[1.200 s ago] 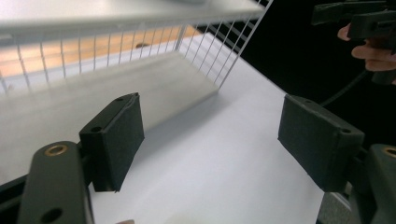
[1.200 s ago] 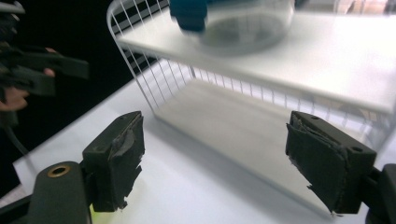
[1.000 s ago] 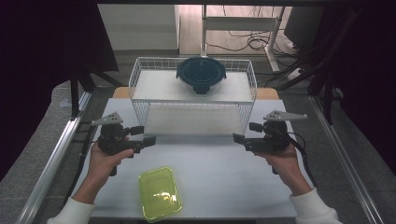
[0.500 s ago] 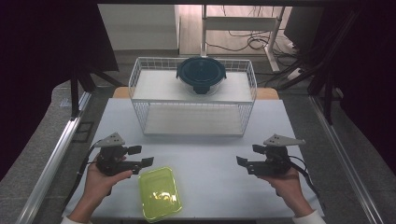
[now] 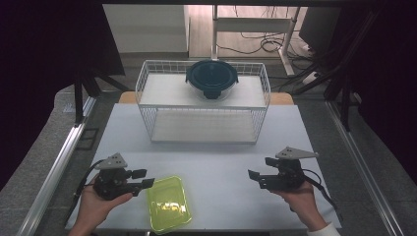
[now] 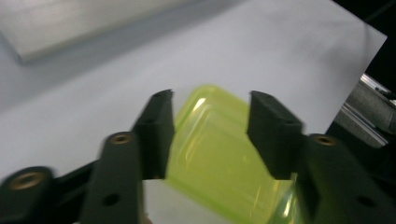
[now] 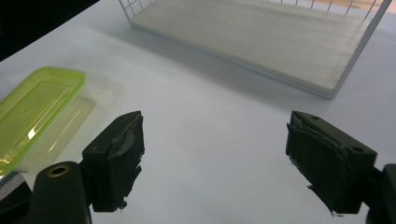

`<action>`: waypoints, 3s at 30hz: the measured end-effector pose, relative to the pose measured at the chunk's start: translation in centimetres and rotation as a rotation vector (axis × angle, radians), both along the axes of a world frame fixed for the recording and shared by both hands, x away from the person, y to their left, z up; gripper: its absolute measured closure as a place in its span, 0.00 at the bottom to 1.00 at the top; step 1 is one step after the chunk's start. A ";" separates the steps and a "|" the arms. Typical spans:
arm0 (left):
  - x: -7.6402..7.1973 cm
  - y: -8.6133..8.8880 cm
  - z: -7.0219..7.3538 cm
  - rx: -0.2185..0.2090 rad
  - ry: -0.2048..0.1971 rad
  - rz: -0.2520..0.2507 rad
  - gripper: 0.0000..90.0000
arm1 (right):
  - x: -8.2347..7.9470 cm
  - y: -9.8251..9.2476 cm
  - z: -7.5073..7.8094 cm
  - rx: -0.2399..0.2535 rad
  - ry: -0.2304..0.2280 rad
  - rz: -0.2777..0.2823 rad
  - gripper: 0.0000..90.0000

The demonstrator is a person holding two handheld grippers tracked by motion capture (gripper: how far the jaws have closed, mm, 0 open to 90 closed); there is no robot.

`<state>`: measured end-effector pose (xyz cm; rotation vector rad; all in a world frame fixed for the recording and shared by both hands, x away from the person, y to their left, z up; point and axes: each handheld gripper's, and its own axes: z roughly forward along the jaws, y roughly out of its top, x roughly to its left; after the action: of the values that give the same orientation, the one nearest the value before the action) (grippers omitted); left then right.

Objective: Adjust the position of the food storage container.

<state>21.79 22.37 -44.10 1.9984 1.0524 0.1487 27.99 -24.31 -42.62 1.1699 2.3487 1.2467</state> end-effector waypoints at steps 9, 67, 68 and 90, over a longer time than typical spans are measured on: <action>-1.9 1.6 -1.1 0.052 0.091 0.018 0.95 | -0.4 -0.3 -0.4 -0.001 0.018 -0.020 0.21; 6.0 -11.0 -5.9 0.210 0.296 -0.181 1.00 | 0.1 -1.6 -0.4 0.020 0.014 -0.091 0.21; 6.0 -11.2 -5.9 0.209 0.297 -0.187 1.00 | 0.1 -1.6 -0.4 0.019 0.014 -0.092 0.21; 2.2 -9.8 -5.4 0.197 0.285 -0.235 1.00 | 0.0 -1.6 -0.5 0.023 0.017 -0.098 0.22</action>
<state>23.95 12.55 -49.53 2.3555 0.9966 -0.1697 28.01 -25.92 -43.08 1.2915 2.2648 1.2383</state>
